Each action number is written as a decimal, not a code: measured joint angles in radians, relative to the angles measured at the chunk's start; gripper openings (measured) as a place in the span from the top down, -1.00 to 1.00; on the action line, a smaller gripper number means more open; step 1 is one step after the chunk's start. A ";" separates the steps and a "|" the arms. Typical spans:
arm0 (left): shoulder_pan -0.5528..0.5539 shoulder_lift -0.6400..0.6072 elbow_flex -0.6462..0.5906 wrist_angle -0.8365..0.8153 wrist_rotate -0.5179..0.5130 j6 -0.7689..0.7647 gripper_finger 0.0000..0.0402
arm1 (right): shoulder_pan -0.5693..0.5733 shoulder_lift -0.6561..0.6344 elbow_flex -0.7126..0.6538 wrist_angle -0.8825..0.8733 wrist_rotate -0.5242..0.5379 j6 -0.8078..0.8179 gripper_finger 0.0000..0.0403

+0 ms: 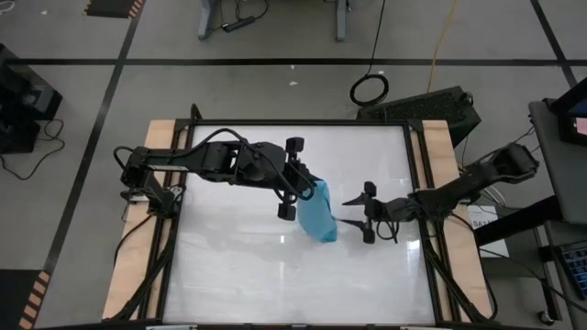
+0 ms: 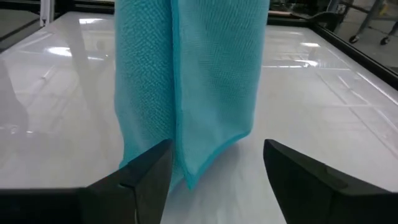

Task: Roll towel into tight, uniform cylinder
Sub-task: Roll the blue microfiber towel

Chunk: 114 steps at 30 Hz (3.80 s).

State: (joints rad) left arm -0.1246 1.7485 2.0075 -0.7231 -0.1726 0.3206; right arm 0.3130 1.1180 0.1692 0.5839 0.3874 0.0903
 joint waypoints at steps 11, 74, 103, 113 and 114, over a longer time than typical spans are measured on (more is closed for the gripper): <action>0.000 0.000 0.000 0.001 0.000 0.000 0.98 | -0.024 0.202 0.001 0.178 0.002 -0.001 -0.20; -0.382 0.000 0.000 -0.605 -0.623 -0.394 0.98 | 0.291 -0.157 0.778 -1.128 -0.205 0.061 0.92; -0.497 0.000 -0.001 -0.548 -0.665 -0.386 0.98 | 0.387 -0.018 0.925 -1.214 -0.141 0.044 1.00; -0.535 -0.001 -0.005 -0.579 -0.802 -0.569 0.98 | 0.415 -0.020 1.122 -1.510 0.044 0.049 1.00; -0.514 -0.002 -0.017 -0.596 -0.803 -0.595 0.98 | 0.398 -0.019 1.122 -1.562 0.072 0.060 1.00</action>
State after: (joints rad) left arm -0.6387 1.7462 1.9902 -1.3186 -0.9752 -0.2741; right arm 0.7105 1.0986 1.2912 -0.9778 0.4590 0.1505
